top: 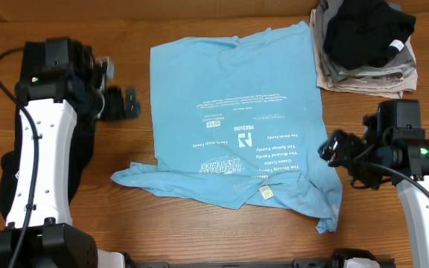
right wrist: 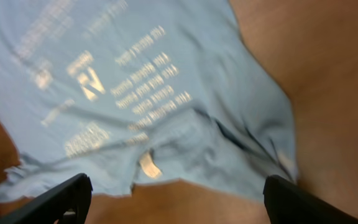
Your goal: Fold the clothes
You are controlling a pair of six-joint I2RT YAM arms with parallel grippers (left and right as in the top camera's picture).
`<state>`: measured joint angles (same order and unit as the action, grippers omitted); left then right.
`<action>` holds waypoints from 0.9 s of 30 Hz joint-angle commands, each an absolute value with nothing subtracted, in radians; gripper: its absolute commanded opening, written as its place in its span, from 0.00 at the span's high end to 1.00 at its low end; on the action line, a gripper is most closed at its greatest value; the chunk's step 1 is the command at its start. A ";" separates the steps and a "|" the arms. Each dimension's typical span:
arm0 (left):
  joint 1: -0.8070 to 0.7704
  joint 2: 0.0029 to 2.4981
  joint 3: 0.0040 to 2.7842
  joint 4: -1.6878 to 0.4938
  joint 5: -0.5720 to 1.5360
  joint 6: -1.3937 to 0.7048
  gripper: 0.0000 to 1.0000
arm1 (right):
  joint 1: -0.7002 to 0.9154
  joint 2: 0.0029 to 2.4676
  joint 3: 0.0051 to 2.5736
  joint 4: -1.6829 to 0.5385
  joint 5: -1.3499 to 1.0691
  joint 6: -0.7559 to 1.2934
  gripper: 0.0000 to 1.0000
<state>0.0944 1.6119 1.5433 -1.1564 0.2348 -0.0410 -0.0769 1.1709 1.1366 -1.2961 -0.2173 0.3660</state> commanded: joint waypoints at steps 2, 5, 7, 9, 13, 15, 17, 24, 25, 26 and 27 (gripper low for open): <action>0.009 1.617 1.545 -0.883 0.324 0.038 0.00 | -0.033 1.158 1.138 -1.200 -0.309 0.372 0.08; -0.043 1.667 1.554 -0.723 0.295 0.051 0.00 | 0.028 1.159 1.137 -1.163 -0.308 0.372 0.07; -0.062 1.711 1.571 -0.668 0.270 0.060 0.00 | 0.064 1.160 1.137 -1.148 -0.308 0.372 0.05; -0.073 1.763 1.609 -0.637 0.238 0.080 0.00 | 0.087 1.162 1.137 -1.138 -0.307 0.372 0.03; -0.080 1.897 1.761 -0.643 0.215 0.125 0.00 | 0.107 1.168 1.137 -1.126 -0.305 0.372 0.00; -0.080 1.970 1.857 -0.662 0.191 0.141 0.00 | 0.107 1.176 1.137 -1.126 -0.305 0.372 0.00; -0.080 2.048 1.960 -0.681 0.176 0.164 0.00 | 0.107 1.184 1.137 -1.120 -0.305 0.372 0.00; -0.080 2.280 2.193 -0.708 0.122 0.231 0.00 | 0.107 1.195 1.133 -1.048 -0.320 0.372 0.00; -0.080 2.303 2.201 -0.702 0.123 0.233 0.00 | 0.107 1.195 1.133 -1.042 -0.330 0.372 0.00; -0.079 2.322 2.204 -0.696 0.123 0.233 0.00 | 0.107 1.195 1.133 -1.038 -0.339 0.372 0.00; -0.079 2.338 2.205 -0.688 0.123 0.233 0.00 | 0.107 1.195 1.133 -1.038 -0.344 0.372 0.00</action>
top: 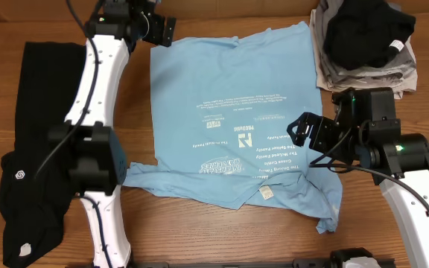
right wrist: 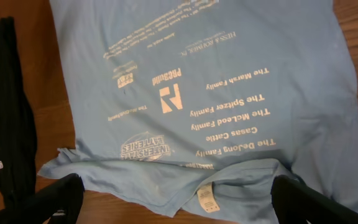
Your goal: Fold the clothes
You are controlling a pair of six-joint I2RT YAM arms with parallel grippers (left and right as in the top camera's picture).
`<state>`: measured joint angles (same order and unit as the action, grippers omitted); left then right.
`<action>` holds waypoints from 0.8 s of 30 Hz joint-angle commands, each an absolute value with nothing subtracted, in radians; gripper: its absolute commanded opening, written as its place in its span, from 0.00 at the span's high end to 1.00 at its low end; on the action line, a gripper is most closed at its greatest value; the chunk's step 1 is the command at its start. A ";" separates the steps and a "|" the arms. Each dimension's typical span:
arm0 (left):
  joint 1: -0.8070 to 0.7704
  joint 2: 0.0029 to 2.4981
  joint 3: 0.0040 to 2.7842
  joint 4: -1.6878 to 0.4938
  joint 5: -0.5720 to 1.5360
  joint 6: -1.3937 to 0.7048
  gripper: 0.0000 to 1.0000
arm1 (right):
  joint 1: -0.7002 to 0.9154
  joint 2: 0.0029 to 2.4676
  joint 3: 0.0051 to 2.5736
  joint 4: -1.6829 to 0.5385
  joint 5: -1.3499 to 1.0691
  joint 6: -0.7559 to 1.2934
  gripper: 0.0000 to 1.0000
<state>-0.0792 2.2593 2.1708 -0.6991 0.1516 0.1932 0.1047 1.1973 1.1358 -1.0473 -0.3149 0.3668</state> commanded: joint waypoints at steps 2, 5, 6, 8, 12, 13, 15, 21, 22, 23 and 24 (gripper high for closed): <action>-0.079 2.371 2.205 -0.670 0.117 0.247 0.00 | 0.107 1.195 1.132 -1.044 -0.341 0.370 0.00; -0.079 2.414 2.205 -0.647 0.085 0.251 0.00 | 0.107 1.195 1.132 -1.043 -0.331 0.366 0.00; -0.079 2.425 2.205 -0.641 0.077 0.252 0.00 | 0.107 1.195 1.132 -1.041 -0.331 0.365 0.00; -0.079 2.449 2.205 -0.627 0.073 0.264 0.00 | 0.107 1.195 1.132 -1.036 -0.330 0.364 0.00; -0.079 2.487 2.205 -0.595 0.075 0.266 0.00 | 0.107 1.195 1.132 -1.025 -0.321 0.363 0.00; -0.079 2.492 2.205 -0.596 0.074 0.266 0.01 | 0.107 1.195 1.132 -1.026 -0.315 0.363 0.00; -0.078 2.498 2.204 -0.597 0.072 0.266 0.02 | 0.107 1.195 1.132 -1.026 -0.311 0.363 0.00; -0.073 2.499 2.194 -0.592 0.060 0.266 0.17 | 0.107 1.195 1.132 -1.025 -0.281 0.363 0.01; -0.073 2.499 2.194 -0.590 0.060 0.266 0.19 | 0.107 1.195 1.132 -1.024 -0.278 0.363 0.01; -0.073 2.500 2.194 -0.589 0.060 0.266 0.20 | 0.107 1.195 1.132 -1.024 -0.278 0.363 0.01; -0.073 2.501 2.194 -0.588 0.060 0.266 0.20 | 0.107 1.195 1.132 -1.023 -0.278 0.363 0.01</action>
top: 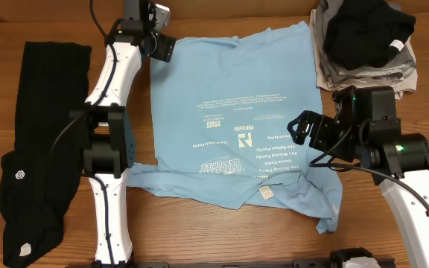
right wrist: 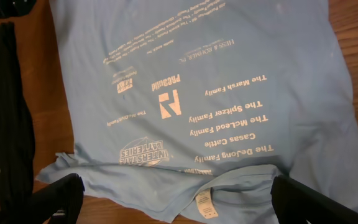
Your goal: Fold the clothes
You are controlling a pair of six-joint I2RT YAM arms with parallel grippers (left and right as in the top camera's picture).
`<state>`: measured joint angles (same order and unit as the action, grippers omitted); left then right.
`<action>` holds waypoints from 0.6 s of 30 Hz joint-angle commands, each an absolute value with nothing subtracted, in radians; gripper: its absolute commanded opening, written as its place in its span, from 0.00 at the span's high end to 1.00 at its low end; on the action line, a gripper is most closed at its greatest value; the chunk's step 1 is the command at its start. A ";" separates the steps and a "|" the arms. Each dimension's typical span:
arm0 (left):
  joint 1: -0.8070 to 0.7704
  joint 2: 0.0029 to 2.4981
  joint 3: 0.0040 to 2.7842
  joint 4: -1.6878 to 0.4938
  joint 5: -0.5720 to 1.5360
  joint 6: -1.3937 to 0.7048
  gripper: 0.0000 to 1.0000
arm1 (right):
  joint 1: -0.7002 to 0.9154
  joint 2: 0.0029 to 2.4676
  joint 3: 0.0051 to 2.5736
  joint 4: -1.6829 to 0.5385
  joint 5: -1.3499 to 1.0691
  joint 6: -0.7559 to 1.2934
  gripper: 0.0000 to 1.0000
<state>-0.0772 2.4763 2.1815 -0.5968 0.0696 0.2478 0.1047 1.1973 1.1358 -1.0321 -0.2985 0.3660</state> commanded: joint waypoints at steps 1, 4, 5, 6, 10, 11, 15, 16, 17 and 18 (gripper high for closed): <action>-0.073 2.505 2.194 -0.586 0.060 0.265 0.20 | 0.107 1.195 1.132 -1.023 -0.278 0.363 0.01; -0.073 2.517 2.194 -0.579 0.065 0.246 0.20 | 0.107 1.195 1.132 -1.022 -0.277 0.363 0.01; -0.074 2.527 2.194 -0.579 0.073 0.241 0.20 | 0.107 1.195 1.132 -1.021 -0.277 0.363 0.01; -0.075 2.530 2.194 -0.579 0.077 0.234 0.20 | 0.107 1.195 1.132 -1.020 -0.274 0.364 0.01; -0.083 2.558 2.194 -0.579 0.075 0.224 0.21 | 0.107 1.195 1.132 -1.013 -0.270 0.364 0.01; -0.084 2.563 2.194 -0.579 0.072 0.224 0.22 | 0.107 1.195 1.132 -1.014 -0.270 0.364 0.00; -0.084 2.564 2.194 -0.575 0.067 0.223 0.27 | 0.107 1.195 1.132 -1.014 -0.270 0.364 0.01; -0.084 2.564 2.194 -0.574 0.067 0.223 0.32 | 0.107 1.195 1.132 -1.013 -0.270 0.364 0.01; -0.084 2.564 2.194 -0.575 0.067 0.224 0.36 | 0.107 1.195 1.132 -1.012 -0.270 0.364 0.01; -0.084 2.564 2.194 -0.579 0.065 0.224 0.38 | 0.107 1.195 1.132 -1.011 -0.270 0.364 0.01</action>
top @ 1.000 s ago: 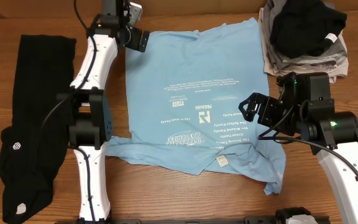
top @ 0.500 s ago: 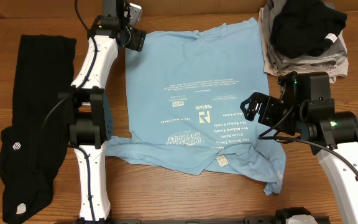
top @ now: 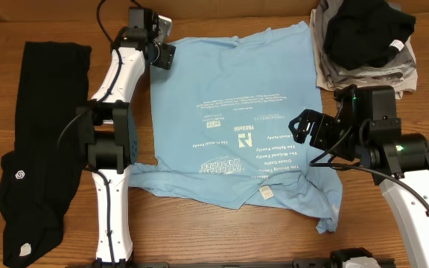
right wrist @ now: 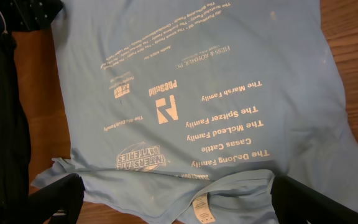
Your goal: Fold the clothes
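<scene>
A light blue T-shirt (top: 229,112) with white print lies spread on the wooden table, its collar end bunched and folded over toward the front edge. The shirt's neck tag (right wrist: 202,208) shows between my right fingers. My right gripper (top: 304,132) hovers over the shirt's right side, open and holding nothing; in the right wrist view the right gripper (right wrist: 178,186) has its fingers far apart. My left gripper (top: 162,53) is at the shirt's far left corner; its jaws are too dark and small to read.
A long black garment (top: 43,134) lies along the left side of the table; the same black garment (right wrist: 5,118) shows in the wrist view. A stack of folded clothes (top: 363,71) with a black piece on top sits at the far right corner.
My left gripper has shifted slightly toward me onto the shirt's far left corner. The right gripper has barely moved and stays open above the shirt. The shirt lies as before.
My left gripper was first open beside the shirt's left edge, and the right one low by the front right sleeve. Then the left arm was stretched to the far left corner and the right gripper stood higher over the shirt. Both have stayed about there.
</scene>
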You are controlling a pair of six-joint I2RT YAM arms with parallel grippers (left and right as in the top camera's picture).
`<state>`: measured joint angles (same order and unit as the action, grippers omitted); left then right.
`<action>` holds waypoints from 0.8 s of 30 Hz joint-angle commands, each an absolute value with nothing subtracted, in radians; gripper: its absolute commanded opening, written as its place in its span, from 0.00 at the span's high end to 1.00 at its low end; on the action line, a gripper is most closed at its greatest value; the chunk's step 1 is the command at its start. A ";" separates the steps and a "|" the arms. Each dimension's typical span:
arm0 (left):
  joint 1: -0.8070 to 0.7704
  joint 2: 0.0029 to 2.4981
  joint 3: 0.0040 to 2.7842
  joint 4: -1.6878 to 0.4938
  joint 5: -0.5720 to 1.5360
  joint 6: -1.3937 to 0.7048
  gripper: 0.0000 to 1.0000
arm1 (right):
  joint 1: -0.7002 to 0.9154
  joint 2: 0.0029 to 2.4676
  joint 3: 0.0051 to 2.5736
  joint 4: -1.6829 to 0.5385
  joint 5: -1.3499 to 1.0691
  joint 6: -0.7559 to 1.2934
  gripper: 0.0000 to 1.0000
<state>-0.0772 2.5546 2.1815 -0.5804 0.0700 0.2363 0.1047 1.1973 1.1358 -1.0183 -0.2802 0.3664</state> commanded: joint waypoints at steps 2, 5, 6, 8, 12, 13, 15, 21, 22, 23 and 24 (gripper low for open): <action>-0.085 2.565 2.184 -0.578 0.047 0.223 0.41 | 0.107 1.195 1.132 -1.009 -0.270 0.364 0.04; -0.085 2.575 2.179 -0.578 0.031 0.224 0.40 | 0.107 1.195 1.132 -1.009 -0.270 0.364 0.04; -0.085 2.582 2.179 -0.577 0.024 0.224 0.39 | 0.107 1.195 1.132 -1.009 -0.270 0.364 0.04; -0.086 2.601 2.179 -0.575 0.022 0.224 0.38 | 0.107 1.195 1.132 -1.009 -0.270 0.364 0.04; -0.085 2.630 2.179 -0.582 0.020 0.207 0.48 | 0.107 1.195 1.132 -1.007 -0.270 0.364 0.05; -0.085 2.632 2.179 -0.583 0.019 0.201 0.65 | 0.107 1.195 1.132 -1.007 -0.270 0.364 0.05; -0.084 2.632 2.179 -0.581 0.012 0.183 0.96 | 0.107 1.195 1.132 -1.003 -0.271 0.364 0.08; -0.067 2.632 2.180 -0.633 -0.247 0.025 0.96 | 0.107 1.195 1.132 -0.984 -0.270 0.367 0.12; -0.054 2.632 2.180 -0.659 -0.295 0.001 0.96 | 0.107 1.195 1.132 -0.978 -0.271 0.368 0.12; -0.042 2.632 2.180 -0.682 -0.321 -0.014 0.96 | 0.107 1.196 1.132 -0.973 -0.271 0.368 0.12; -0.022 2.632 2.180 -0.714 -0.340 -0.032 0.96 | 0.107 1.198 1.132 -0.969 -0.271 0.368 0.13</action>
